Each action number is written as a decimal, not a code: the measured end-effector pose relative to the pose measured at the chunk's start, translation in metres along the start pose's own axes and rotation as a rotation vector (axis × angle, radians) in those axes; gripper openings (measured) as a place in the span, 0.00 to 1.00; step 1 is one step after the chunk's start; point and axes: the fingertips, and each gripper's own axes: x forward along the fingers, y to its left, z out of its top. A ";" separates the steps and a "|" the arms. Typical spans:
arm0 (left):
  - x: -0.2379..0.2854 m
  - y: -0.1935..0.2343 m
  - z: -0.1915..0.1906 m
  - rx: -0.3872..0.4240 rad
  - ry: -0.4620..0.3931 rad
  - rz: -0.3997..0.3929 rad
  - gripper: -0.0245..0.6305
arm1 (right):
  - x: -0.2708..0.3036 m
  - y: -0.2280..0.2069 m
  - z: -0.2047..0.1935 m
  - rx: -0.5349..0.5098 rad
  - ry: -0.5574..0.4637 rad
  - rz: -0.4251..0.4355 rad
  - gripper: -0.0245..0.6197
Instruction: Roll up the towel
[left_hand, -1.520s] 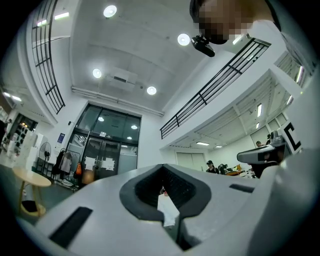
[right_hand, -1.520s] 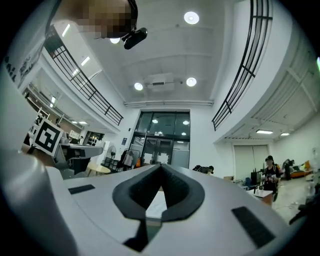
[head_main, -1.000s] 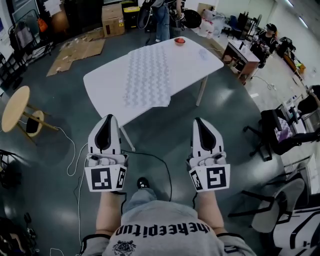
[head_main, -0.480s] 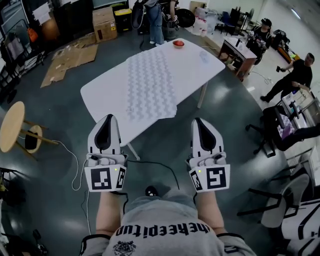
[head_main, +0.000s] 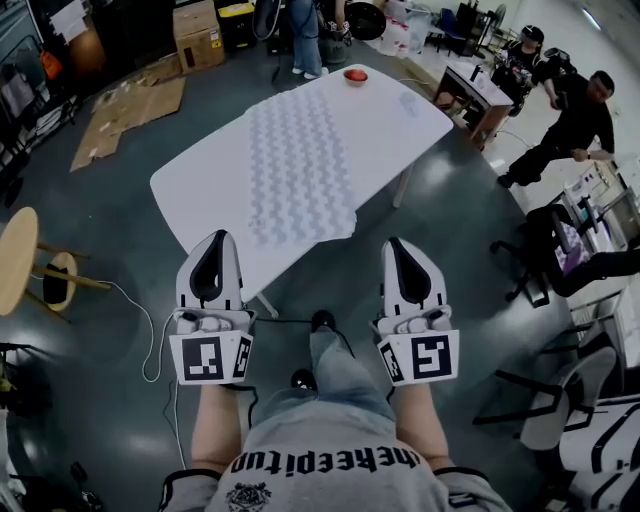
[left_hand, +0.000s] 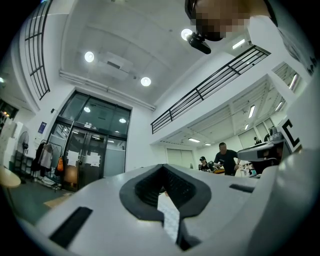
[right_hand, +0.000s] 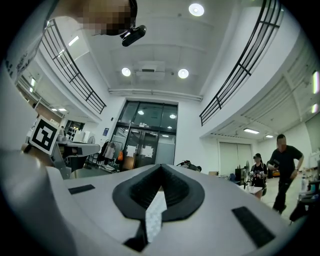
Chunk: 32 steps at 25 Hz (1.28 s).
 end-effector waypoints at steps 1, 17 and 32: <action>0.007 0.004 -0.004 0.001 0.004 0.002 0.04 | 0.009 -0.001 -0.003 0.000 0.003 0.004 0.03; 0.157 0.045 -0.078 0.075 0.116 -0.021 0.04 | 0.175 -0.051 -0.063 -0.027 0.092 0.078 0.03; 0.144 0.009 -0.293 0.476 0.665 -0.420 0.06 | 0.177 -0.025 -0.266 -0.302 0.620 0.429 0.03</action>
